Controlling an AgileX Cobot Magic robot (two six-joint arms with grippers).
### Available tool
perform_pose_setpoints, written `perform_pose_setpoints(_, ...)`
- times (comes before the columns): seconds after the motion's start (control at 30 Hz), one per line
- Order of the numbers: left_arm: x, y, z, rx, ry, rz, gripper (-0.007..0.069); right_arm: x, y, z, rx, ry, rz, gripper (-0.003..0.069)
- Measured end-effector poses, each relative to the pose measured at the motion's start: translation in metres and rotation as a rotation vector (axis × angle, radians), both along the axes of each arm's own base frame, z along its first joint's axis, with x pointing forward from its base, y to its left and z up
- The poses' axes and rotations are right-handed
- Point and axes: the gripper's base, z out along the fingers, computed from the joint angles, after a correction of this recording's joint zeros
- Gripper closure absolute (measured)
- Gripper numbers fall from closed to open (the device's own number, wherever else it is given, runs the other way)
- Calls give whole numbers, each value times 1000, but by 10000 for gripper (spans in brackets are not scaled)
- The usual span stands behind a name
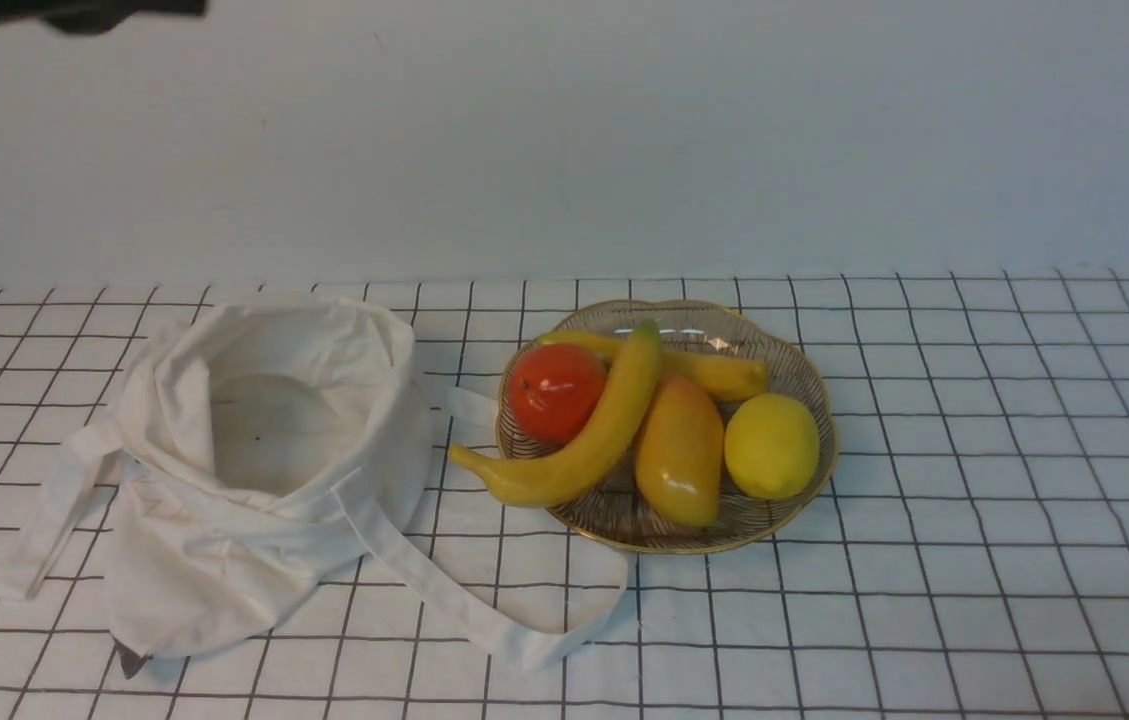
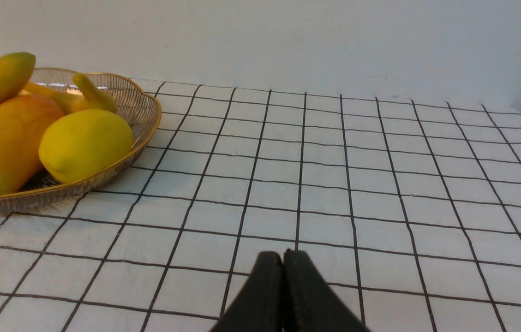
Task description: Take the fruit out of the bag on the white checkered tablecloth and place them on the plate.
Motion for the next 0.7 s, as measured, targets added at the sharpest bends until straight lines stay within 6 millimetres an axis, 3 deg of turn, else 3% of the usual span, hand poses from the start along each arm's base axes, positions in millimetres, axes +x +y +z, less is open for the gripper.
perform_pose_setpoints(0.27, -72, 31, -22, 86, 9, 32, 632, 0, 0, 0, 0, 0, 0, 673)
perform_pose_setpoints(0.4, -103, 45, -20, 76, -52, 53, 632, 0, 0, 0, 0, 0, 0, 673)
perform_pose_setpoints(0.7, -138, 72, -13, -21, -136, 237, 632, 0, 0, 0, 0, 0, 0, 673)
